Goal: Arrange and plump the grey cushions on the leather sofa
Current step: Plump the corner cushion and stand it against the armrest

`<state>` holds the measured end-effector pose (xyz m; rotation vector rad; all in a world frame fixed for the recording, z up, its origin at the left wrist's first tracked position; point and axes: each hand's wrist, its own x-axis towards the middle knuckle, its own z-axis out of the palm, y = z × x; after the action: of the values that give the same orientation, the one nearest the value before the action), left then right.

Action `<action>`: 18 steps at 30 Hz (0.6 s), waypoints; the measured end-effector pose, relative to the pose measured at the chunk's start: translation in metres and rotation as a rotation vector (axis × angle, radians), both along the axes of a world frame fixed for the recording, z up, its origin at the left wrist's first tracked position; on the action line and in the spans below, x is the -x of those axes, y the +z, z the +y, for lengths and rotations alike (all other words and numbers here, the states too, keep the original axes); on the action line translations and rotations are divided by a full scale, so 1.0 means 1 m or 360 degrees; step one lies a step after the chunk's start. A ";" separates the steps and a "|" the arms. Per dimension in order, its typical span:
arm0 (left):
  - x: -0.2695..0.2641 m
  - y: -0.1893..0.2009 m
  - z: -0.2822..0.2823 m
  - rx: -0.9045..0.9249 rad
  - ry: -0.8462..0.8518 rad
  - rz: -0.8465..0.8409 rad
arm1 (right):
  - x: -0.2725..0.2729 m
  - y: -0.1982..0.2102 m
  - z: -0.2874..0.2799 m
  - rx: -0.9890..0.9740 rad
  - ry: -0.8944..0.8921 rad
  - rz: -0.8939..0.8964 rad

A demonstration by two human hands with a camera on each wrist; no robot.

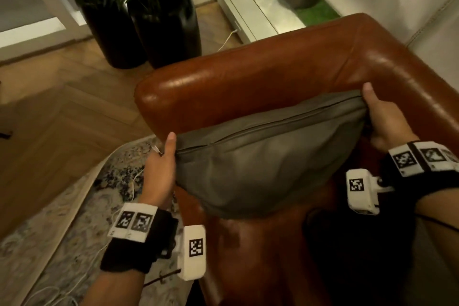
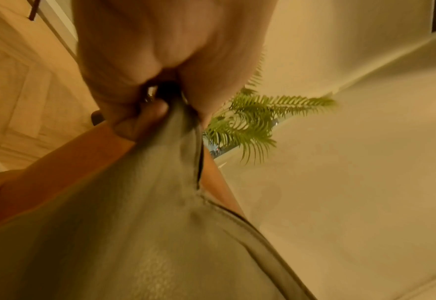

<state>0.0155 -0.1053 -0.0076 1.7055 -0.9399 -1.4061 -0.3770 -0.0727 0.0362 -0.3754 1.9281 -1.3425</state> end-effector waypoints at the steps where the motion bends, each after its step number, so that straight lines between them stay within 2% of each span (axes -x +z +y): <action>1: -0.004 0.007 0.001 0.0061 0.0015 -0.0005 | -0.001 0.004 0.004 0.0028 0.0033 0.0065; 4: -0.018 0.012 0.001 0.0176 0.0196 -0.0031 | 0.002 -0.003 0.013 0.0012 0.0096 0.0236; 6: -0.021 0.004 0.001 0.0125 0.0200 -0.0103 | 0.001 -0.018 0.013 -0.0218 0.0093 0.0453; 8: -0.019 0.000 0.001 0.0052 0.0222 -0.0009 | -0.011 -0.026 0.010 -0.0541 0.0096 0.0756; 9: -0.018 0.004 0.003 0.0013 0.0243 0.0072 | -0.021 -0.026 0.006 -0.0588 0.0053 0.0948; 11: -0.016 0.013 0.009 -0.0027 0.0227 0.0280 | -0.058 -0.016 0.001 -0.0420 0.0024 0.1395; 12: -0.019 0.010 0.012 -0.0045 0.0195 0.0336 | -0.085 -0.011 0.001 -0.0285 0.0104 0.1605; 13: -0.022 0.007 0.017 -0.0051 0.0165 0.0316 | -0.118 -0.008 0.002 -0.0111 0.0302 0.1724; 14: -0.026 0.004 0.021 -0.0029 0.0135 0.0258 | -0.156 -0.005 0.002 0.0100 0.0584 0.1713; 16: -0.033 -0.006 0.025 0.0045 0.0130 0.0175 | -0.234 -0.004 0.005 0.0405 0.1329 0.1530; 18: -0.037 -0.010 0.030 0.0111 0.0121 0.0153 | -0.291 -0.010 0.013 0.0341 0.2017 0.1401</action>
<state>0.0525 -0.0754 -0.0180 1.5915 -0.8528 -1.3769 -0.0865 -0.0593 0.0263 -2.1169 1.4929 -0.4749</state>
